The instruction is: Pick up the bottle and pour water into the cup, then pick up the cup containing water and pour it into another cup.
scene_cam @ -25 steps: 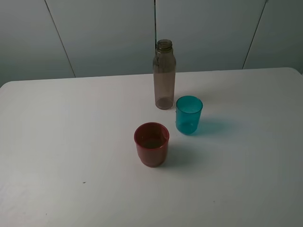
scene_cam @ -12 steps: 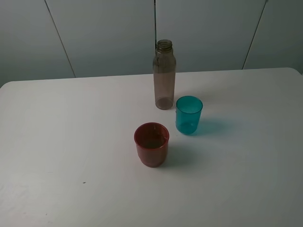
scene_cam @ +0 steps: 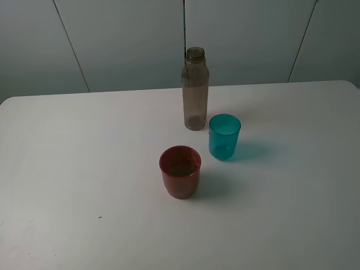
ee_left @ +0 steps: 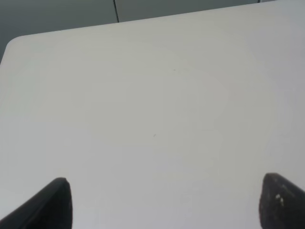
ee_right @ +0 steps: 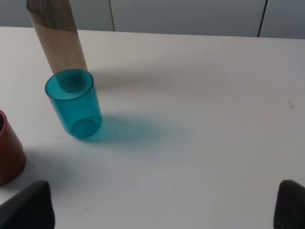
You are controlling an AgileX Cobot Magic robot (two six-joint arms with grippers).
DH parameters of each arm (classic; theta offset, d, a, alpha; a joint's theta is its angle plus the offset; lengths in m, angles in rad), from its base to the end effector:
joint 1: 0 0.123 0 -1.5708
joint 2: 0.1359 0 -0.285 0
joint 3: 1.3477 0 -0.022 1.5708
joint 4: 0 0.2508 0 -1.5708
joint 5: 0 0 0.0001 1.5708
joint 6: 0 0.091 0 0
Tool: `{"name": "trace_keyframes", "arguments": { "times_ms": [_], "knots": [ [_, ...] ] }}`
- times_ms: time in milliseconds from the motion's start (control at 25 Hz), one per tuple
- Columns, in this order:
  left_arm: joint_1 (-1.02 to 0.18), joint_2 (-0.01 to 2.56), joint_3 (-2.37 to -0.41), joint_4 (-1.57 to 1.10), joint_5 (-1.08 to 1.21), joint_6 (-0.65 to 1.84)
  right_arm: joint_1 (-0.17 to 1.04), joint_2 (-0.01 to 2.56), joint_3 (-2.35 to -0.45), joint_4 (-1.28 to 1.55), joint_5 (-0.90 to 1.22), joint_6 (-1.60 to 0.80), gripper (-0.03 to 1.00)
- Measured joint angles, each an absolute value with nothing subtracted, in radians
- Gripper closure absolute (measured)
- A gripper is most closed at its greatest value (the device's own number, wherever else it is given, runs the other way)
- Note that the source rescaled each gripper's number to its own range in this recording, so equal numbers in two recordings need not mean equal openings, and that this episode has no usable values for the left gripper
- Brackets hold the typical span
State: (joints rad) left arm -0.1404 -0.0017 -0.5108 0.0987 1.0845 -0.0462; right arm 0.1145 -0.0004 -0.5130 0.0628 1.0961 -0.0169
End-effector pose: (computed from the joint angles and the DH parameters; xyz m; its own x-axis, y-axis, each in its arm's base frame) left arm -0.0064 0.0089 0.2787 -0.4597 0.0650 -0.8857 0.0630 0.9972 0.0405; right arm -0.0085 0.0041 0.2782 -0.4736 -0.0426 -0.8797 -0.1573 0.9869 0.0369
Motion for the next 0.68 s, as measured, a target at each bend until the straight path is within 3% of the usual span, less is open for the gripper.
{"name": "trace_keyframes", "arguments": {
  "times_ms": [680],
  "knots": [
    [-0.140, -0.002, -0.511, 0.099, 1.085, -0.046, 0.115, 0.000, -0.513, 0.063, 1.096, -0.015, -0.03]
  ]
}}
